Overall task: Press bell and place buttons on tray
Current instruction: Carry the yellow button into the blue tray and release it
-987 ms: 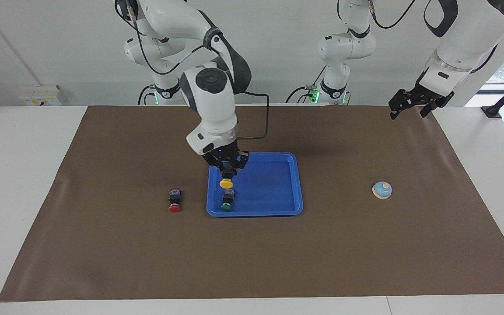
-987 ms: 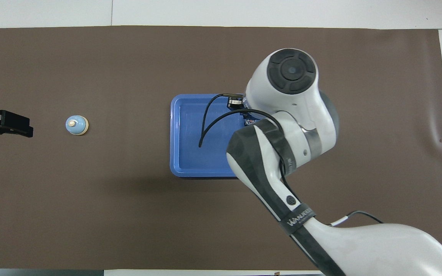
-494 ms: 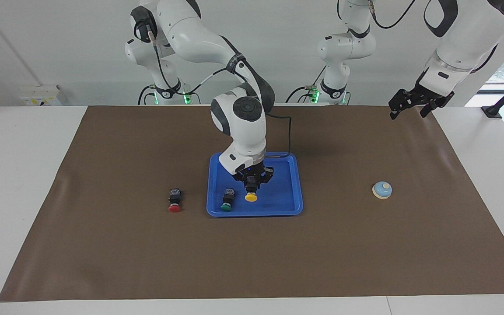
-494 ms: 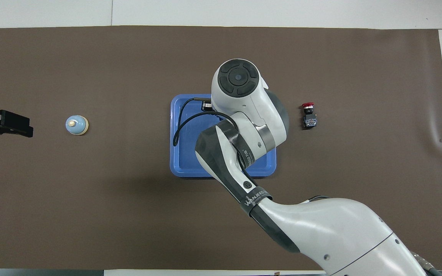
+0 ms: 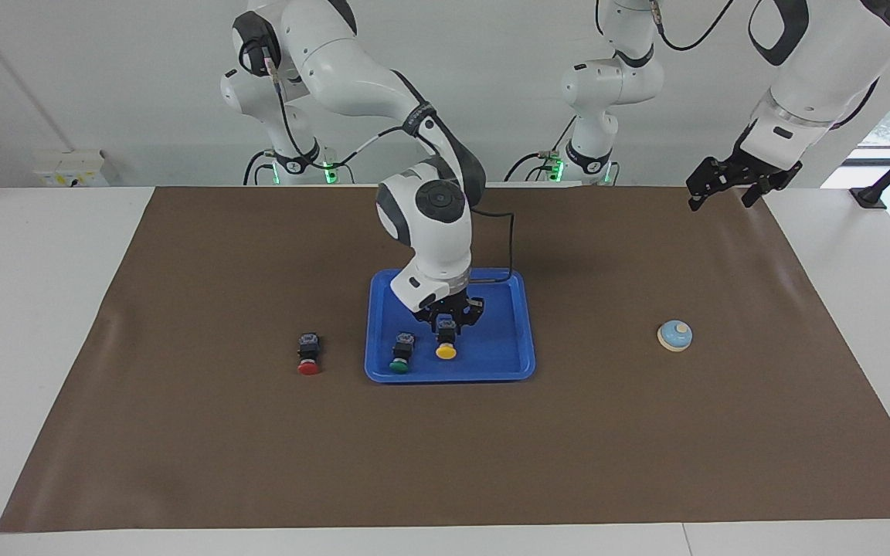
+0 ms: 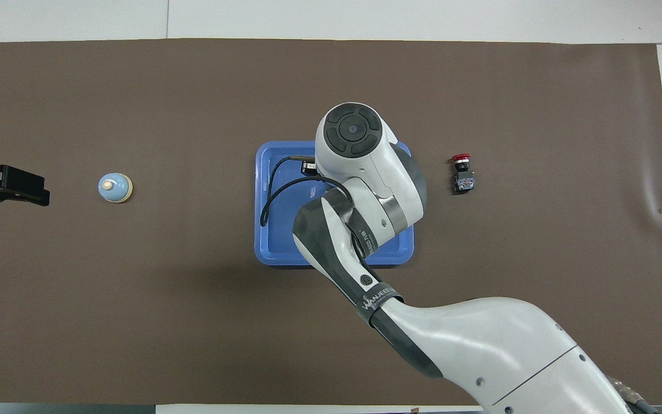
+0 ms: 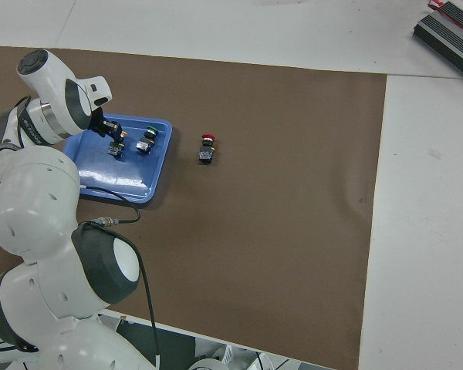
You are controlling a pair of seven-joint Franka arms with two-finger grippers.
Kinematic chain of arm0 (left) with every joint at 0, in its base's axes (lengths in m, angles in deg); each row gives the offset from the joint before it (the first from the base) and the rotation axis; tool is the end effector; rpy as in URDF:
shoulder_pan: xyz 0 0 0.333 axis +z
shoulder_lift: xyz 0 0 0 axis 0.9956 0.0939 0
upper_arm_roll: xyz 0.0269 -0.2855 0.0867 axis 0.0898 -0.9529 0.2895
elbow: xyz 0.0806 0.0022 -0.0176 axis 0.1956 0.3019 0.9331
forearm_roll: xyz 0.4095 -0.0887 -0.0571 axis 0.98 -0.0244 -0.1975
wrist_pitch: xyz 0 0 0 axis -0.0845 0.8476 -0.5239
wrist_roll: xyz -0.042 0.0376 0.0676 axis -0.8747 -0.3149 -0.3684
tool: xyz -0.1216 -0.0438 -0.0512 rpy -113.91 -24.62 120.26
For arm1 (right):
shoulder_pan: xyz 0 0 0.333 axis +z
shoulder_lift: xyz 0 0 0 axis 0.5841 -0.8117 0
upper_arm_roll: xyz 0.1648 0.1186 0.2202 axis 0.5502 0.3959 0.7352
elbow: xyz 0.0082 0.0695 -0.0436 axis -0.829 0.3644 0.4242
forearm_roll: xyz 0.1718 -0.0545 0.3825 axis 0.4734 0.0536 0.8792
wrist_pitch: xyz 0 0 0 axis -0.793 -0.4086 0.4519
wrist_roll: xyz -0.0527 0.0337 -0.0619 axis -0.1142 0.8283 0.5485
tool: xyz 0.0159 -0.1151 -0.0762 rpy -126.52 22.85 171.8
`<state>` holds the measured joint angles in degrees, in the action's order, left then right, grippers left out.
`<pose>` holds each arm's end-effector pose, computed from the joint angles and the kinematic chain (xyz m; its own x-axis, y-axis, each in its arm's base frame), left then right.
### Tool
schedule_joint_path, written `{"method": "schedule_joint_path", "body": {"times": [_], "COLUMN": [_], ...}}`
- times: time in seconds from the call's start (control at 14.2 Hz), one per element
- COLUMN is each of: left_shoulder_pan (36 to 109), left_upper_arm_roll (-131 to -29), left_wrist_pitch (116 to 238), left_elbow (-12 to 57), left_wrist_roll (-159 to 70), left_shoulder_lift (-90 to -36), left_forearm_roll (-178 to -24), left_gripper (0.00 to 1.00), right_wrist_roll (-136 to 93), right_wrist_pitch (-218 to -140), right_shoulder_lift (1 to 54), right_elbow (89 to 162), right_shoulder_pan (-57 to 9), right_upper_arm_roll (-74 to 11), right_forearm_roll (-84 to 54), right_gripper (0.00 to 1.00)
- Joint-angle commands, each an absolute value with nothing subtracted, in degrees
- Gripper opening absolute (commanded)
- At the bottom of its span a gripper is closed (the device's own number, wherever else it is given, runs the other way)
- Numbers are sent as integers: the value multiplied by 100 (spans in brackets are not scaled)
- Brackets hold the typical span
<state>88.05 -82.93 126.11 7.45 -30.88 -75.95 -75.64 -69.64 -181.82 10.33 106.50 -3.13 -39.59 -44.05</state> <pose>0.5612 -0.0246 0.5617 0.9969 -0.0095 -0.0785 -0.0100 -0.9999 -0.0059 0.6207 0.3883 0.2932 0.9875 -0.1544 0.0306 -0.1529 -0.9872 -0.0462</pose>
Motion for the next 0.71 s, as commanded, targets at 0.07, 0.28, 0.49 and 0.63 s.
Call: {"method": "schedule_joint_path", "body": {"times": [0.07, 0.28, 0.49, 0.63], "left_shoulder_pan": [8822, 8822, 8822, 8822], "left_upper_arm_roll": [-8283, -8283, -8283, -8283], "left_wrist_pitch": [12649, 12649, 12649, 12649], "left_elbow": [846, 846, 846, 846], "left_wrist_roll": [-3093, -3093, -3093, -3093], "left_shoulder_lift": [-7704, -7704, -7704, -7704], "left_forearm_roll": [-7538, -7538, -7538, -7538], "left_gripper": [100, 100, 100, 100], "right_wrist_roll": [-7022, -6358, -4985, -4703], "right_wrist_pitch": [-18012, -17502, -17596, -17851], "right_shoulder_lift": [1270, 1910, 2360, 2430], "right_elbow": [10773, 11009, 11685, 11984], "right_shoulder_pan": [-339, -926, -1866, -2184], "right_upper_arm_roll": [-4032, -4068, -4068, -4068], "right_forearm_roll": [-4432, -4467, -4450, -4459], "right_gripper": [100, 100, 100, 100]}}
